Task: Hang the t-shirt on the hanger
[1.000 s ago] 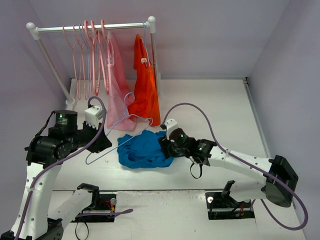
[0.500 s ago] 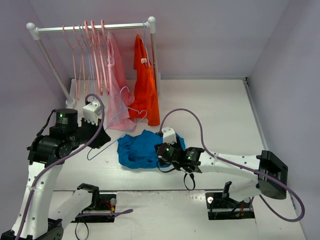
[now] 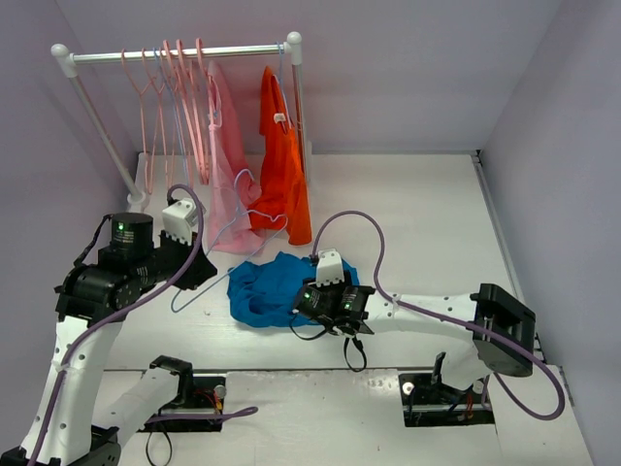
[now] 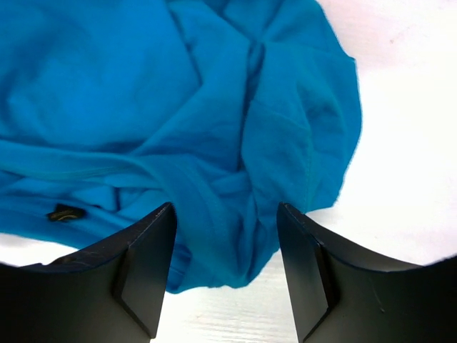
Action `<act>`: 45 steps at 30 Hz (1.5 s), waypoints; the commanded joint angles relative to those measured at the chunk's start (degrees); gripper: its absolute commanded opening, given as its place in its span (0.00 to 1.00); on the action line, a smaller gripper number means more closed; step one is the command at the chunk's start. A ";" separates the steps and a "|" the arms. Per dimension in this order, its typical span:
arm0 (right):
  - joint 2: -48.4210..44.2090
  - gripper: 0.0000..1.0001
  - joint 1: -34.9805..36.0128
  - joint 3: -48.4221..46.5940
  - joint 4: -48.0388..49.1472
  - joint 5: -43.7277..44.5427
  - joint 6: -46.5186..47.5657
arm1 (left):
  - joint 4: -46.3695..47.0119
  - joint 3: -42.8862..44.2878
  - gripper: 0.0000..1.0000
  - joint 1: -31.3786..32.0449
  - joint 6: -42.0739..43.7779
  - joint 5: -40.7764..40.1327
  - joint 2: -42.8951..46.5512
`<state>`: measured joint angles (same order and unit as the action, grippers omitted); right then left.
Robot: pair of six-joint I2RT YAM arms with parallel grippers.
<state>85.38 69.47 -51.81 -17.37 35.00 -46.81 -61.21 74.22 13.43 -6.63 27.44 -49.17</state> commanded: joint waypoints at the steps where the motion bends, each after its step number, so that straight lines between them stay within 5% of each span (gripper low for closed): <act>1: -0.15 0.50 0.01 -1.55 -2.92 4.96 -3.66 | 4.43 0.00 0.00 0.70 -0.01 2.41 0.63; 7: -0.13 0.39 -1.02 -1.93 -3.11 4.76 -2.19 | 4.87 0.05 0.00 0.98 0.79 2.84 0.34; 15: -3.39 0.01 -8.12 -3.20 -2.99 1.24 8.25 | 5.08 -0.37 0.00 0.98 1.85 5.08 1.19; 26: -6.83 0.00 -21.44 -10.34 -2.41 -13.82 31.63 | 9.56 -6.30 0.00 2.46 6.46 19.95 3.67; 45: -4.47 0.00 -28.74 -14.45 -2.44 -25.33 43.40 | 11.41 -8.47 0.00 5.57 10.04 22.88 1.77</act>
<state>81.43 41.18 -62.33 -20.69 11.11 -6.75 -53.72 64.82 18.28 1.53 48.42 -45.43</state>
